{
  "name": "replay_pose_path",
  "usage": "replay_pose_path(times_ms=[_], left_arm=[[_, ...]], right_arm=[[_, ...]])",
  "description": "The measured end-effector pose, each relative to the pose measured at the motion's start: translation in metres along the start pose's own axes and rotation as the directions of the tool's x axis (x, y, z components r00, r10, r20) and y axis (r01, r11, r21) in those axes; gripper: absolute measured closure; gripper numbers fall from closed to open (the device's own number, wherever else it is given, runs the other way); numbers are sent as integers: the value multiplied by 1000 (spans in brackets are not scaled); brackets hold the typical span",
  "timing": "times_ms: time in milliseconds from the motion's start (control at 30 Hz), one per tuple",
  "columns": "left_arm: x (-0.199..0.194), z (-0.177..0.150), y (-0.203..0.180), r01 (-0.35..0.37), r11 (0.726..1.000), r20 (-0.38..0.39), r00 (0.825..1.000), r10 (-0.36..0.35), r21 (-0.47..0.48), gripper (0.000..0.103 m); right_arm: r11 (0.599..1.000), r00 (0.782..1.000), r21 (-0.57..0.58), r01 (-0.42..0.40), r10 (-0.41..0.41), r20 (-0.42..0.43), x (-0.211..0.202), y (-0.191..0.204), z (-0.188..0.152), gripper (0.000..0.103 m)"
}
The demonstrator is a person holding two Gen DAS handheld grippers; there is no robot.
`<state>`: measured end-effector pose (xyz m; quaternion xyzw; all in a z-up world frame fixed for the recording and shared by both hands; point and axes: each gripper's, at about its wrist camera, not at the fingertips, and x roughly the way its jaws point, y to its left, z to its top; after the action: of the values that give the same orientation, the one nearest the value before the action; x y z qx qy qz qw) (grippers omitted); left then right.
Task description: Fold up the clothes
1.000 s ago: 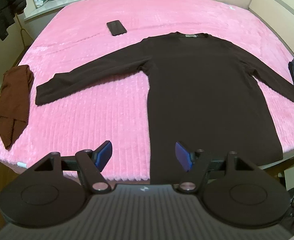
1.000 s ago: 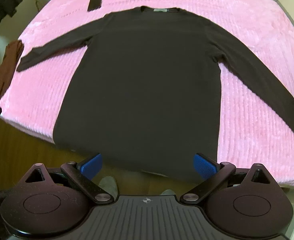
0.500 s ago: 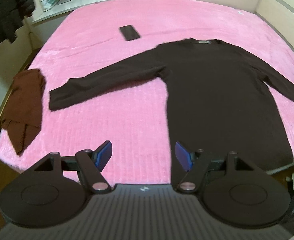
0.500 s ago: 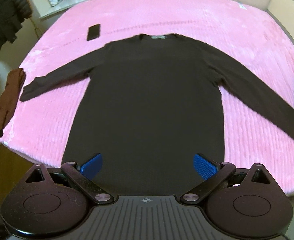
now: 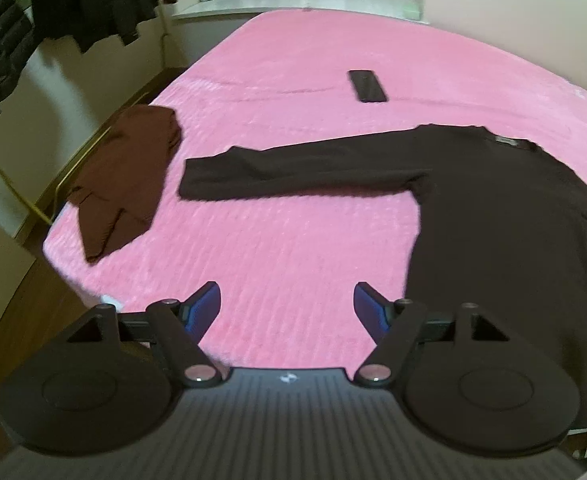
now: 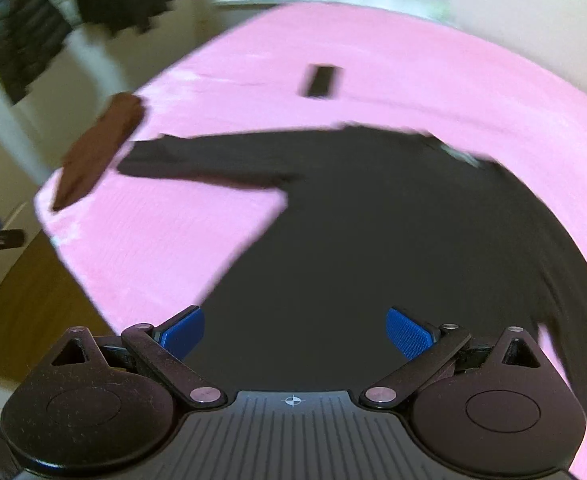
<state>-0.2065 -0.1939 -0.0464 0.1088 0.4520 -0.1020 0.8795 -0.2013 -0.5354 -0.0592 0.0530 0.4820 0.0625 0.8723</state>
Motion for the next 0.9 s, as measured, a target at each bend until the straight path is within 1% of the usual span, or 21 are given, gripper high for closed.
replay_pose_path(times_ms=[133, 200, 267, 367, 400, 433, 467, 600, 700, 767, 867, 900], left_arm=[[20, 9, 38, -37, 999, -18, 999, 37, 7, 33], [37, 17, 60, -51, 998, -23, 998, 52, 43, 33], [58, 24, 84, -75, 989, -17, 997, 78, 129, 32], [91, 34, 120, -84, 961, -20, 996, 92, 265, 32], [101, 38, 134, -80, 959, -20, 996, 89, 272, 32], [111, 42, 148, -76, 957, -21, 996, 85, 280, 32], [121, 47, 162, -73, 956, -20, 996, 83, 284, 32], [156, 58, 209, -86, 972, -12, 996, 91, 219, 32], [177, 54, 234, -91, 981, -14, 995, 95, 171, 32], [190, 45, 246, -91, 985, -33, 995, 96, 145, 32], [207, 28, 259, -85, 991, -86, 992, 94, 107, 32], [209, 23, 261, -86, 991, -98, 991, 95, 99, 32]], right_arm=[[986, 995, -138, -91, 95, 27, 36, 58, 38, 3], [972, 995, -217, -90, 99, 33, 63, 93, 58, 3], [955, 995, -282, -85, 97, 28, 96, 128, 77, 4], [933, 992, -341, -115, 124, 6, 167, 177, 106, 4], [925, 991, -360, -126, 134, -1, 190, 193, 116, 14], [916, 990, -378, -136, 143, -9, 214, 209, 126, 36], [902, 989, -409, -139, 144, -19, 239, 228, 133, 43], [822, 989, -552, -139, 142, -38, 347, 299, 152, 44], [751, 991, -648, -128, 127, -49, 408, 330, 156, 44], [705, 994, -702, -106, 99, -52, 440, 346, 155, 44], [636, 998, -769, -61, 50, -38, 470, 359, 149, 44], [632, 999, -773, -53, 44, -32, 474, 359, 148, 53]])
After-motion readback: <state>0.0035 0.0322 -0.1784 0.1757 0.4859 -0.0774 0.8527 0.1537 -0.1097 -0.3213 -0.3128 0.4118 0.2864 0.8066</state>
